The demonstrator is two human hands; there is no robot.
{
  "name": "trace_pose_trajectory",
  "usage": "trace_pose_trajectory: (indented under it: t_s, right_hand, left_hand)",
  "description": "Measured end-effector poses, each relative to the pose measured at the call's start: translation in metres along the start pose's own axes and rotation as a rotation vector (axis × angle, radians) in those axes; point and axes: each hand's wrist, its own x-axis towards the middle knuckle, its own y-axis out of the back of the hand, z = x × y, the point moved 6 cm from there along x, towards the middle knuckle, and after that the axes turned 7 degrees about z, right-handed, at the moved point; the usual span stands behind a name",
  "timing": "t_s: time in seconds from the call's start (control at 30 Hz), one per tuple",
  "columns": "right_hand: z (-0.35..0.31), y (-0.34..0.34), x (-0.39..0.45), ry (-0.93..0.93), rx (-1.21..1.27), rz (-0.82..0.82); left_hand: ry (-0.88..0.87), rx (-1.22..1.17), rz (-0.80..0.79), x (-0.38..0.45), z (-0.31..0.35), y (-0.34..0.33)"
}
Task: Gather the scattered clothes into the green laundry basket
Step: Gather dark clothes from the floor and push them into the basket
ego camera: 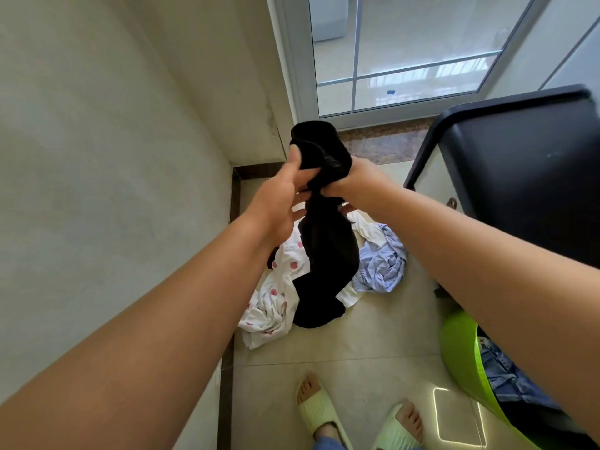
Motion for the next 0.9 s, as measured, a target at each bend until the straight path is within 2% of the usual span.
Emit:
trace_pose_trajectory:
  t_s: [0.03,0.1,0.13,0.17,0.23,0.27,0.33,0.4,0.5,0.57,0.6,0.63,0.7,0.8,0.9]
  right_hand:
    - [0.002,0.001,0.0,-0.062,0.096,0.002]
    - [0.001,-0.002,-0.004,-0.171,0.284,-0.056]
    - [-0.003,-0.005,-0.006,-0.21,0.375,-0.093]
    - [-0.009,-0.01,-0.009,-0.247,0.477,-0.136]
    - [-0.026,-0.017,-0.016,-0.323,0.676,-0.23]
    - [-0.037,-0.02,-0.021,-0.348,0.775,-0.28]
    - [-0.058,-0.024,-0.029,-0.376,0.952,-0.363]
    - [-0.074,-0.026,-0.036,-0.39,1.09,-0.417]
    - [-0.086,-0.019,-0.037,-0.407,1.238,-0.423]
    - [-0.081,-0.003,-0.027,-0.383,1.304,-0.336]
    - [-0.074,0.008,-0.022,-0.368,1.324,-0.275]
    - [-0.062,0.02,-0.015,-0.356,1.303,-0.19]
    - [-0.027,0.045,-0.002,-0.365,1.141,0.013]
    - [0.049,0.064,0.0,-0.56,0.743,0.284]
    - [0.107,0.053,-0.013,-0.712,0.446,0.282]
  left_hand:
    - [-0.024,-0.061,0.015,-0.001,-0.006,0.006]
    - [-0.074,-0.033,0.175,-0.001,-0.026,0.028]
    - [-0.082,0.109,0.226,0.005,-0.041,0.038]
    - [-0.064,0.32,0.207,0.008,-0.059,0.041]
    - [-0.044,0.682,0.074,0.01,-0.088,0.034]
    - [-0.032,0.78,0.069,0.017,-0.099,0.03]
    - [0.017,0.823,0.173,0.026,-0.109,0.025]
    - [0.054,0.743,0.25,0.031,-0.107,0.019]
    - [0.071,0.338,0.341,0.034,-0.092,0.017]
    - [0.136,0.09,0.385,0.035,-0.087,0.024]
    - [0.157,-0.06,0.456,0.032,-0.079,0.032]
    - [0.175,-0.095,0.477,0.028,-0.071,0.036]
    - [0.152,-0.327,0.513,0.038,-0.067,0.056]
    - [0.146,-0.501,0.573,0.041,-0.049,0.073]
    - [0.071,-0.478,0.517,0.036,-0.02,0.047]
